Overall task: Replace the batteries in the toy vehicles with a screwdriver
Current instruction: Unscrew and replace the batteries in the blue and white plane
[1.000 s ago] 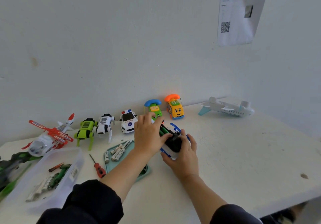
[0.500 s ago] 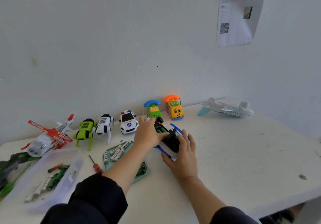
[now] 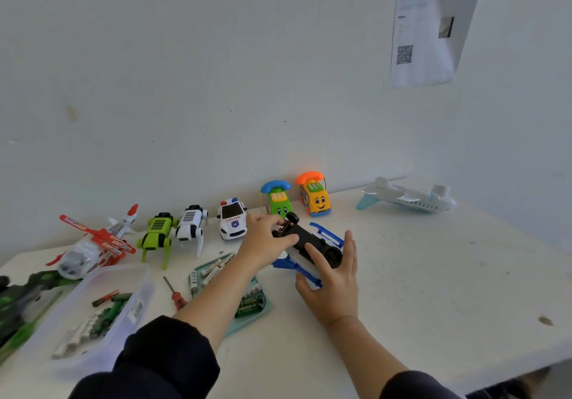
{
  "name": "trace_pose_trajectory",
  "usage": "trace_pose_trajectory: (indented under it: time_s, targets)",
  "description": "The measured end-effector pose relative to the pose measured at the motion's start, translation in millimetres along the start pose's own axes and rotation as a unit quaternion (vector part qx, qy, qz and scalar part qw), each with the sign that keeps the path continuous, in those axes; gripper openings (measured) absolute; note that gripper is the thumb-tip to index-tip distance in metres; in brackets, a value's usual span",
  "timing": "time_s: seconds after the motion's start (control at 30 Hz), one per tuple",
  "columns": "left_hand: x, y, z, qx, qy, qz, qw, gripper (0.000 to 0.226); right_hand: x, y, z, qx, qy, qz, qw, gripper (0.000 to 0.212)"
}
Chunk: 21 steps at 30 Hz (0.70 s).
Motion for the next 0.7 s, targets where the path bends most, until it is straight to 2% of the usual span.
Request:
trace_pose_trajectory:
  time_s: [0.1,0.23,0.37,0.53,0.6,0.63,0.7]
  targets:
    - [-1.0,3.7,1.2,-0.011,-0.037,0.033,0.999,0.034,-4.1,1.9,-0.7,0.009,-0.004,0.010,1.000,0.068]
    - [-0.5,4.4,0.5,-0.022,-0.112,0.065,0.991,0.032,-0.7,1.0,-1.1,-0.012,-0.026,0.077,0.997,0.070]
    - [-0.7,0.0,8.9,-0.019,-0.116,0.049,0.992,0.031,5.5,6.8,1.9,-0.007,-0.062,0.166,0.984,0.078]
    - [14.7,-36.6,18.5,0.092,-0.102,0.088,0.987,0.030,2.4,12.1,5.0,-0.050,-0.119,0.186,0.974,0.055]
    - [24.9,-64.3,22.0,0.070,-0.126,0.036,0.989,0.029,5.5,14.0,5.7,-0.034,-0.149,0.187,0.970,0.055]
    - [32.8,-77.7,23.0,0.054,-0.146,-0.038,0.987,0.027,6.2,15.2,6.2,-0.025,-0.165,0.188,0.968,0.055]
    - [51.9,-95.2,29.8,0.061,-0.203,-0.215,0.953,0.028,6.9,16.5,7.3,-0.021,-0.178,0.192,0.965,0.054]
Point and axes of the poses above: each hand's wrist, its own z-axis away from the middle knuckle, its own y-axis out of the palm, x = y × z, the point moved 2 cm from there along -z, towards the middle knuckle, and after that the axes turned 1 degree about z, right-handed, at the moved point
